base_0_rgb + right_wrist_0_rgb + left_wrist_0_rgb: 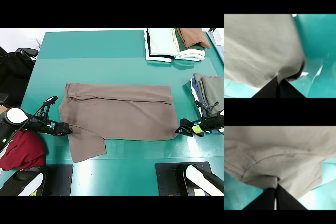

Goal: Fold the shirts.

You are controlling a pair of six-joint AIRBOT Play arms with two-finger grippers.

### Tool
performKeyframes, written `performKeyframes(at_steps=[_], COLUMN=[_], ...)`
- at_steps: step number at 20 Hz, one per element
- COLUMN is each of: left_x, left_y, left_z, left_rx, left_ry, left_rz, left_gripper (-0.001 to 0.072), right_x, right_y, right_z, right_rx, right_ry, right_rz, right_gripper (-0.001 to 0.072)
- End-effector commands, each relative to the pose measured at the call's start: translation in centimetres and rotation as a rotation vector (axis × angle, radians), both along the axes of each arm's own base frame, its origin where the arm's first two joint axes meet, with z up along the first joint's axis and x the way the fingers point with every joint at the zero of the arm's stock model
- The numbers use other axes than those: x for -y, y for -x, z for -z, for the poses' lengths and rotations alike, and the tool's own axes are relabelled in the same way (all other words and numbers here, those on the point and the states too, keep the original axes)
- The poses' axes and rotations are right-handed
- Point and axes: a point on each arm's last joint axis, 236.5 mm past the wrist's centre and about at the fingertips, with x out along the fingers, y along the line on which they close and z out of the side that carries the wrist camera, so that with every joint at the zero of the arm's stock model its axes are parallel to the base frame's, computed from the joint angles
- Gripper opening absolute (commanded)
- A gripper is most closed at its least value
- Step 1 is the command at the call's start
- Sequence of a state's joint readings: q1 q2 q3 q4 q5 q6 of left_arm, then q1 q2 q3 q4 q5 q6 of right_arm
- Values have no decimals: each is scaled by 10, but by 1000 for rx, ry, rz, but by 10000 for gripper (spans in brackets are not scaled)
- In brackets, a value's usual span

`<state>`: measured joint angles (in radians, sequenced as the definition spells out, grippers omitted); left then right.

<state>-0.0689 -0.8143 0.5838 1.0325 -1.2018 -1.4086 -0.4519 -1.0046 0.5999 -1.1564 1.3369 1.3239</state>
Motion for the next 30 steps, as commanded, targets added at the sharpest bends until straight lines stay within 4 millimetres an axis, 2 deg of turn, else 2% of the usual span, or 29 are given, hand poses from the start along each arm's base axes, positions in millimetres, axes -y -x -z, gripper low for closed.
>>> performKeyframes(at_steps=[1,4,5,7,9,11,14,17,19,22,24,26,28,29,30], left_x=[-8,-9,-9,-9,-10,-15,-17,-20,-19,-18,-18,-18,-19,-19,-18], left_y=[15,33,40,46,33,1,-55,-123,-158,-199,-218,-230,-239,-242,-245], left_z=[-5,-29,-36,-47,-59,-71,-79,-69,-55,-29,-18,-14,-20,-25,-31], left_rx=[-27,8,16,34,86,176,266,321,314,287,280,289,318,320,321], left_ry=[-44,-38,-34,-31,-38,-60,-81,-112,-125,-138,-140,-142,-141,-134,-126], left_rz=[46,32,27,35,27,1,-9,-13,-3,9,3,-7,-30,-47,-64], left_gripper=[19,19,19,19,19,19,20,21,22,22,22,22,29,243,475], right_x=[3,17,22,25,24,23,22,12,9,2,1,-3,-3,-4,-4], right_y=[5,39,43,37,24,4,-47,-96,-129,-168,-186,-203,-221,-229,-234], right_z=[-26,-45,-50,-61,-68,-75,-83,-78,-71,-56,-48,-46,-54,-61,-70], right_rx=[60,28,39,115,185,214,259,252,242,227,216,228,269,298,324], right_ry=[103,195,224,261,289,298,306,291,283,273,269,245,201,167,127], right_rz=[-116,-160,-153,-128,-137,-147,-168,-226,-226,-255,-262,-253,-216,-201,-175], right_gripper=[20,21,20,20,19,19,19,19,19,19,20,22,36,182,384])
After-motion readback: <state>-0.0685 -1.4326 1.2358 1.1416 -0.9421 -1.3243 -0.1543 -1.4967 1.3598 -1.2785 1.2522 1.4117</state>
